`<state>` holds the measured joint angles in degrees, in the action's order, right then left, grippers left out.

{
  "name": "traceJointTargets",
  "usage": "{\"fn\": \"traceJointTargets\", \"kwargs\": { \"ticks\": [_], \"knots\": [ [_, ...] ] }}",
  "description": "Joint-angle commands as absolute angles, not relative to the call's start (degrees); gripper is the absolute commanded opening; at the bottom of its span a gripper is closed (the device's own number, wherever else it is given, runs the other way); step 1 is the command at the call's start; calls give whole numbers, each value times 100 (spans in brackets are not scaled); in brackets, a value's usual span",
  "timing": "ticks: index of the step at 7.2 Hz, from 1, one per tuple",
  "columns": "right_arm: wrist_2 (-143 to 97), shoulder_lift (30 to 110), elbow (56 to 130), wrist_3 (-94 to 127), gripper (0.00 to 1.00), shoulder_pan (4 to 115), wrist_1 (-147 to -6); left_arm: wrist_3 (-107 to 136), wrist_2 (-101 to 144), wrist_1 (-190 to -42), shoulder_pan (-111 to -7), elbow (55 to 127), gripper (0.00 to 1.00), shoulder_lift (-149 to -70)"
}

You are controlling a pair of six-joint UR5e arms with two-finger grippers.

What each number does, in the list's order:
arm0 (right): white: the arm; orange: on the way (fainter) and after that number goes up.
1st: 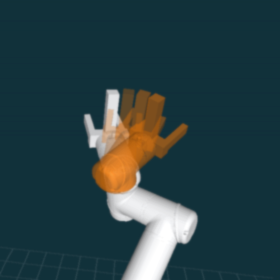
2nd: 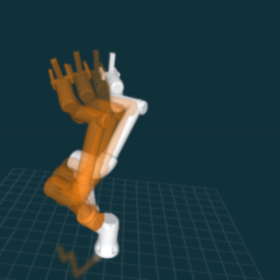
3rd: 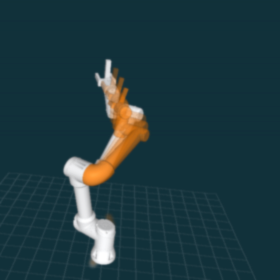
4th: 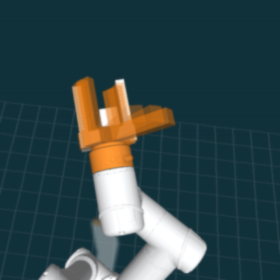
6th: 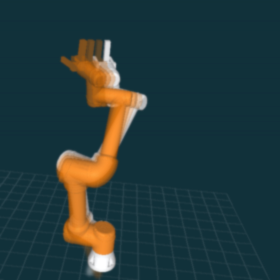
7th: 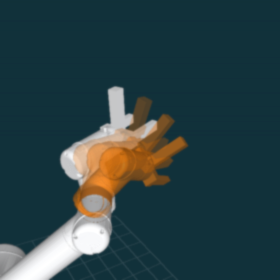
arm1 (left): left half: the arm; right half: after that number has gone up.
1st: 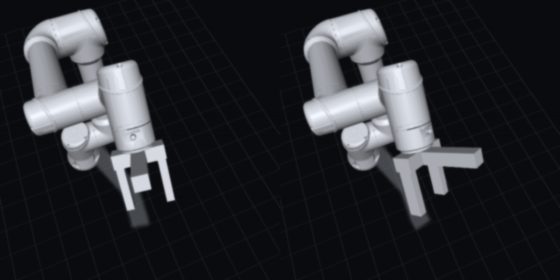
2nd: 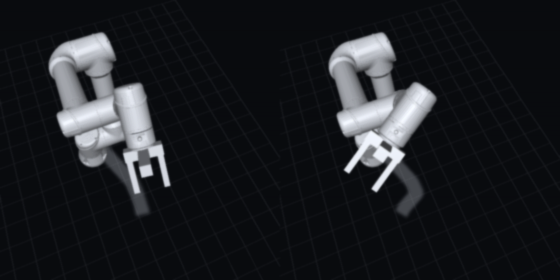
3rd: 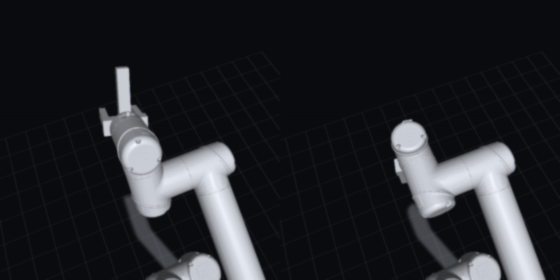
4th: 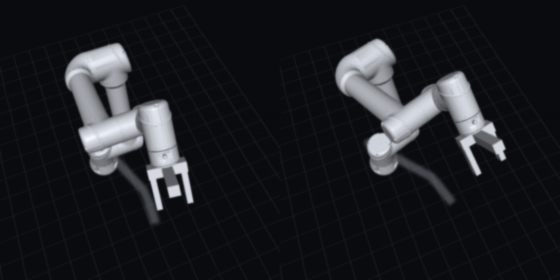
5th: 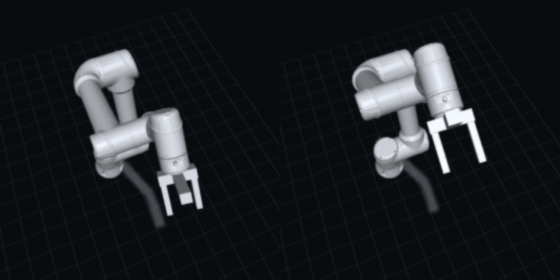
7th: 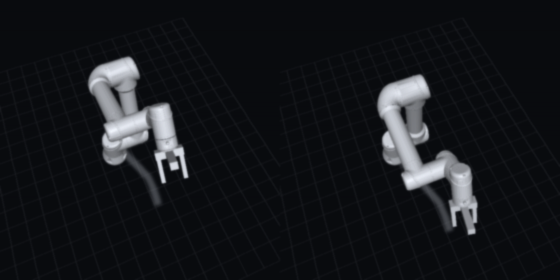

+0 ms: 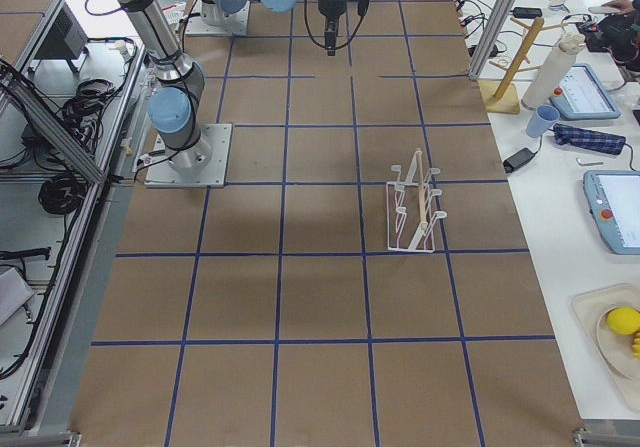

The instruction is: Transfer IKEA cup to right arm and place on rack

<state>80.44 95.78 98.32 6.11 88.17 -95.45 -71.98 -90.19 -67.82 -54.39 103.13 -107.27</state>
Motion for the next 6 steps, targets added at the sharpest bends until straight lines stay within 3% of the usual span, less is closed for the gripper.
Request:
{"fn": "traceJointTargets", "kwargs": {
  "ticks": [1, 3, 6],
  "knots": [
    [7727, 9615, 9817, 606, 100, 8780, -9562, -6551, -8730, -8429, -5720, 9522, 0, -10521],
    [5836, 9571, 9817, 624, 100, 8754, -9632, -5690, -7539, -9785, -6011, 9072, 0, -10337],
    [3462, 9589, 9870, 659, 100, 8570, -9396, -4654, -5010, -11001, -6528, 8991, 0, -10100]
  ]
}}
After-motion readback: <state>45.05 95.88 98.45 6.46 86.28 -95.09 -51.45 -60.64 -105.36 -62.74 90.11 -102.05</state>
